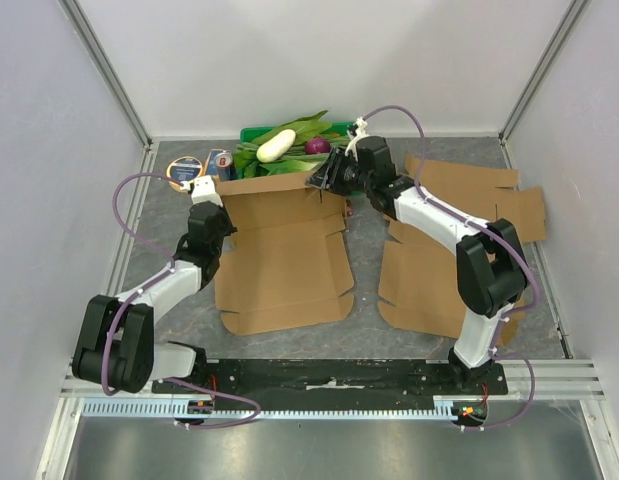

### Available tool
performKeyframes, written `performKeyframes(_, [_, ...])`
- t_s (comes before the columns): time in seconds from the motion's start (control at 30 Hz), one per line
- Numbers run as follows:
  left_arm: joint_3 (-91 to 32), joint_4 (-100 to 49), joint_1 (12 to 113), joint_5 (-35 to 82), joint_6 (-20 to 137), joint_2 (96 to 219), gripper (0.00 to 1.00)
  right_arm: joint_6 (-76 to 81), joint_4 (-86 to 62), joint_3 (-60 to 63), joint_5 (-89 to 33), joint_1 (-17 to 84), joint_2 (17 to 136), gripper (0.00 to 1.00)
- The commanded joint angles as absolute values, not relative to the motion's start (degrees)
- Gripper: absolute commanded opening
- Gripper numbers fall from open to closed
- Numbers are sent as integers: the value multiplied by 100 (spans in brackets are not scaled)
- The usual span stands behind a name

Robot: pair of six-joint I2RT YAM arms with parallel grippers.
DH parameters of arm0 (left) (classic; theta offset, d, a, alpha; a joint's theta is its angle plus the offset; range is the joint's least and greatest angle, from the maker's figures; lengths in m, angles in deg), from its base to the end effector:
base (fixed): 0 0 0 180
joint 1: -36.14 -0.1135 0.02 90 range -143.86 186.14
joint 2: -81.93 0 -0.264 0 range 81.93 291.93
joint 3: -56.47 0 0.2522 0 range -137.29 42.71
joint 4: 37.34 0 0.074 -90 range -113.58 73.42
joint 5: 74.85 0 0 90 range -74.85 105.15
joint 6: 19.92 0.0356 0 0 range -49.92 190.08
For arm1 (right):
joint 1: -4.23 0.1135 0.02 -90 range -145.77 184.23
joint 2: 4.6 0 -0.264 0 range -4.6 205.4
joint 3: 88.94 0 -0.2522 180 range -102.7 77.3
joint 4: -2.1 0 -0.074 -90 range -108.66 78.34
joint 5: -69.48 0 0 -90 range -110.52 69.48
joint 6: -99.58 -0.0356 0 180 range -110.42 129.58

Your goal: Fold the paper box

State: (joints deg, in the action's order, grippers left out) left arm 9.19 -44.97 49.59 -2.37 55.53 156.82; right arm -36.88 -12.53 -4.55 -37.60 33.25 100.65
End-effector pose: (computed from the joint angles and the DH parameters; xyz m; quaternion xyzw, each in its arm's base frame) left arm 0.2710 -0.0538 0.2146 -0.0951 0.8086 -0.0161 0.5804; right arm 0.3767 0.2209 0.2816 0.0463 0.8333 0.4271 0.3480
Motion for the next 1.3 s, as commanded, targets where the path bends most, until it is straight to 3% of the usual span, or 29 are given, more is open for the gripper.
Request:
performKeyframes(0.0, [993, -4943, 4959, -128, 5716, 15540, 11, -4929, 176, 143, -3827, 3385, 9806, 39])
performKeyframes(0.1, [993, -4820, 4976, -189, 5646, 15540, 3, -5466, 871, 609, -3722, 3385, 9674, 15])
performKeyframes(0.13, [1019, -4819, 4976, -181, 5637, 15514, 2, -5624, 986, 732, -3678, 3376, 9656, 0])
performKeyframes(0.3, [1124, -4802, 4967, -225, 5531, 15391, 2, -5723, 1417, 1005, -3792, 3306, 9665, 0])
performKeyframes(0.33, [1133, -4776, 4967, -225, 5505, 15365, 2, -5600, 1261, 989, -3897, 3280, 9630, 12])
performKeyframes(0.37, [1125, -4741, 4967, -234, 5487, 15321, 2, -5199, 1111, 962, -3941, 3210, 9595, 31])
performKeyframes(0.4, [1090, -4688, 4976, -269, 5426, 15303, 2, -4951, 866, 927, -3968, 3166, 9551, 59])
performKeyframes(0.5, [1089, -4582, 4967, -304, 5373, 15242, 2, -3366, -215, 1293, -3530, 3113, 8999, 74])
performKeyframes(0.6, [1151, -4503, 4959, -304, 5303, 15145, 2, -2121, -648, 2023, -2704, 3314, 8165, 75])
performKeyframes(0.63, [1160, -4468, 4959, -295, 5259, 15110, 2, -2005, -526, 2243, -2406, 3410, 8040, 74])
performKeyframes(0.73, [1265, -4547, 4967, -225, 5223, 14987, 2, -1925, -174, 2614, -2159, 3762, 8003, 58])
performKeyframes(0.77, [1274, -4538, 4976, -260, 5206, 14987, 2, -1812, -104, 2640, -1661, 3885, 8047, 46])
performKeyframes(0.83, [1256, -4512, 4967, -234, 5232, 14995, 2, -1390, 29, 2606, -983, 4298, 8345, 37])
performKeyframes(0.87, [1248, -4477, 4967, -242, 5241, 14995, 2, -1276, 116, 2501, -371, 4377, 8651, 21])
performKeyframes(0.97, [1247, -4389, 4967, -304, 5250, 14969, 2, -1038, -5, 2107, 293, 4510, 9267, 0])
performKeyframes(1.27, [1247, -4292, 4976, -366, 5188, 15004, 2, -1564, 169, 2700, 488, 4554, 9454, 0])
